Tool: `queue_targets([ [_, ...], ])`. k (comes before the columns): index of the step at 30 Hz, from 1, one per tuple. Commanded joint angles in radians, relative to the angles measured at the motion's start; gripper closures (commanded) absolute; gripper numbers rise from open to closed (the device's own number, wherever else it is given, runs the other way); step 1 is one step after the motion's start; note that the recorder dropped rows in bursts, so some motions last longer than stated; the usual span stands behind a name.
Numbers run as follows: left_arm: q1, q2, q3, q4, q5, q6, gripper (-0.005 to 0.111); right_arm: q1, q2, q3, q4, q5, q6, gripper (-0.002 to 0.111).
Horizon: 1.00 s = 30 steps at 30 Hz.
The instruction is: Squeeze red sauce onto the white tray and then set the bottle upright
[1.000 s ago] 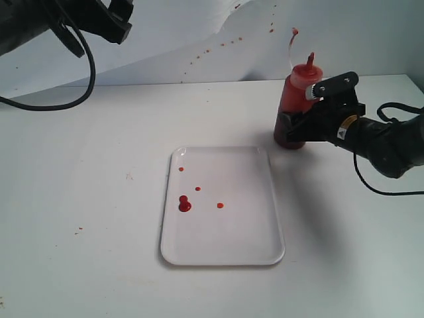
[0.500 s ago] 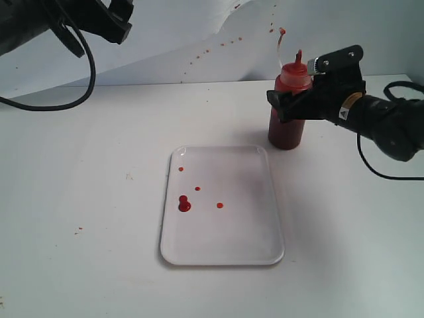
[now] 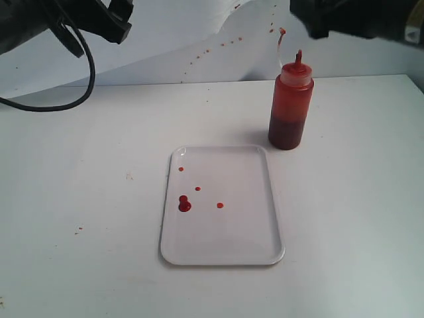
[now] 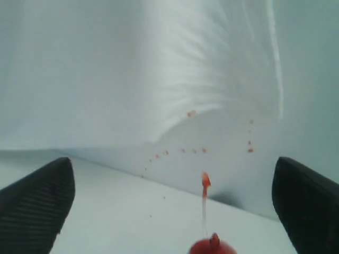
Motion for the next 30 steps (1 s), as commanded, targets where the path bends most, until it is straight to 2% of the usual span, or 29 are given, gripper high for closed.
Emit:
queue_targets([
  [1,0.002,-0.081,-0.007,-0.062,0.062,-0.006,0.002,-0.001,-0.171,-0.004,-0.192,0.001,0.201,0.023],
  [3,0.002,-0.131,-0.007,-0.081,0.110,-0.007,0.002,-0.001,-0.233,-0.004,-0.274,0.001,0.288,0.031],
  [5,0.002,-0.187,-0.007,-0.100,0.162,-0.012,0.004,-0.001,-0.291,-0.004,-0.357,0.001,0.359,0.044],
  [7,0.002,-0.253,-0.007,-0.122,0.218,-0.013,0.013,-0.001,-0.351,-0.004,-0.431,-0.001,0.421,0.061],
  [9,0.002,-0.321,-0.007,-0.156,0.281,-0.013,0.028,-0.001,-0.405,-0.004,-0.498,-0.026,0.479,0.080],
  [12,0.002,-0.415,-0.007,-0.215,0.390,-0.013,0.067,-0.001,-0.474,-0.004,-0.579,-0.105,0.545,0.106],
  [14,0.002,-0.477,-0.007,-0.243,0.491,-0.013,0.099,-0.001,-0.520,-0.004,-0.624,-0.157,0.583,0.108],
  [15,0.002,-0.501,-0.007,-0.241,0.540,-0.009,0.106,-0.001,-0.537,-0.004,-0.641,-0.168,0.594,0.108],
  [25,0.002,-0.734,-0.007,-0.268,0.846,-0.016,0.106,-0.001,-0.683,-0.004,-0.689,-0.154,0.671,0.108],
  [30,0.002,-0.829,-0.007,-0.268,0.874,-0.016,0.106,-0.001,-0.697,-0.004,-0.685,-0.154,0.671,0.108],
])
